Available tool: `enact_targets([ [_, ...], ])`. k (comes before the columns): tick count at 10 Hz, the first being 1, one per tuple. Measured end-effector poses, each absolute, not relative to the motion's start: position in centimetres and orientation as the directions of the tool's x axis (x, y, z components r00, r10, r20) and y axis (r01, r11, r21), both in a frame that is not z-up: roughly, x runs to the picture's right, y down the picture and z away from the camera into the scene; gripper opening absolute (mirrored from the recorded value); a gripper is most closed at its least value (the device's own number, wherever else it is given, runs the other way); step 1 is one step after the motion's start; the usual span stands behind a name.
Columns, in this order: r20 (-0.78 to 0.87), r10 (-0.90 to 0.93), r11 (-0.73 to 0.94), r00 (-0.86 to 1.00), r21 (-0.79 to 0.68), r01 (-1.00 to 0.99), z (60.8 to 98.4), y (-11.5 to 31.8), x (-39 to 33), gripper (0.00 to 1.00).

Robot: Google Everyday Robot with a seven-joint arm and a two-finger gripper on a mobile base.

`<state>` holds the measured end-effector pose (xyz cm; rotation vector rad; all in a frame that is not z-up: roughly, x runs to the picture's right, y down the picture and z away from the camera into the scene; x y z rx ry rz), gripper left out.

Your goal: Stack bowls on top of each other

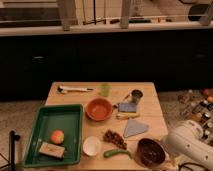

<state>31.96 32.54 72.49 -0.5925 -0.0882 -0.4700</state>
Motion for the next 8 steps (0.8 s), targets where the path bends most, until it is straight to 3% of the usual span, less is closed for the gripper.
enact_targets([
  [8, 0.182, -0.428, 0.809, 0.885, -0.359, 0.465, 65.8, 27.9, 31.7, 0.80],
])
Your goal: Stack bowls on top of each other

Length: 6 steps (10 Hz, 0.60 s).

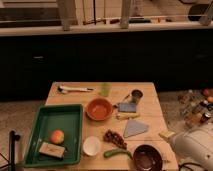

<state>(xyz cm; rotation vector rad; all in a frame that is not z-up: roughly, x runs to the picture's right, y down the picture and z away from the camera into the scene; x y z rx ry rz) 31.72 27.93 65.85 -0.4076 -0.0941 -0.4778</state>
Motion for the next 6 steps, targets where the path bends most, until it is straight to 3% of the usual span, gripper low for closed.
enact_targets([
  [3, 0.248, -0.547, 0.731, 0.799, -0.323, 0.601, 64.3, 29.3, 30.2, 0.80],
  [6, 0.296, -0.688, 0.566, 0.662, -0.352, 0.745, 65.1, 32.0, 28.7, 0.80],
])
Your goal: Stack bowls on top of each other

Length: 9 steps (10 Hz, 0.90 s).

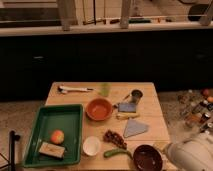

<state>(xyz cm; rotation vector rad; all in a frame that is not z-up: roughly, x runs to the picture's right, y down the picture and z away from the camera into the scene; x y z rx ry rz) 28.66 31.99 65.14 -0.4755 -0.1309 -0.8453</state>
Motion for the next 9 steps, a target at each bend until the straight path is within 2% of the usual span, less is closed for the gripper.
enact_targets([
  [6, 0.354, -0.759, 0.387, 0.547, -0.430, 0.816, 68.6, 35.2, 27.3, 0.78],
  [9, 0.395, -0.743, 0.378, 0.540, -0.418, 0.826, 69.9, 35.4, 27.8, 0.51],
])
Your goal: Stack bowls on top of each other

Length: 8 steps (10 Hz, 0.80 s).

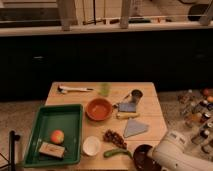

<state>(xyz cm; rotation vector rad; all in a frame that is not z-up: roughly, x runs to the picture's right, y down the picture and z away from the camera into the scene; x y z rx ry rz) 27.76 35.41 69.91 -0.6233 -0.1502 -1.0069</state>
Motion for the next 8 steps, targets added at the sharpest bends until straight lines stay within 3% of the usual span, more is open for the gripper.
enact_targets([
  [1, 0.411, -0.733, 0.382, 0.542, -0.410, 0.828, 70.5, 35.3, 27.8, 0.37],
  [5, 0.421, -0.719, 0.403, 0.554, -0.396, 0.825, 70.6, 34.6, 28.1, 0.02],
  [8, 0.417, -0.713, 0.423, 0.563, -0.385, 0.820, 69.8, 34.2, 28.1, 0.00],
])
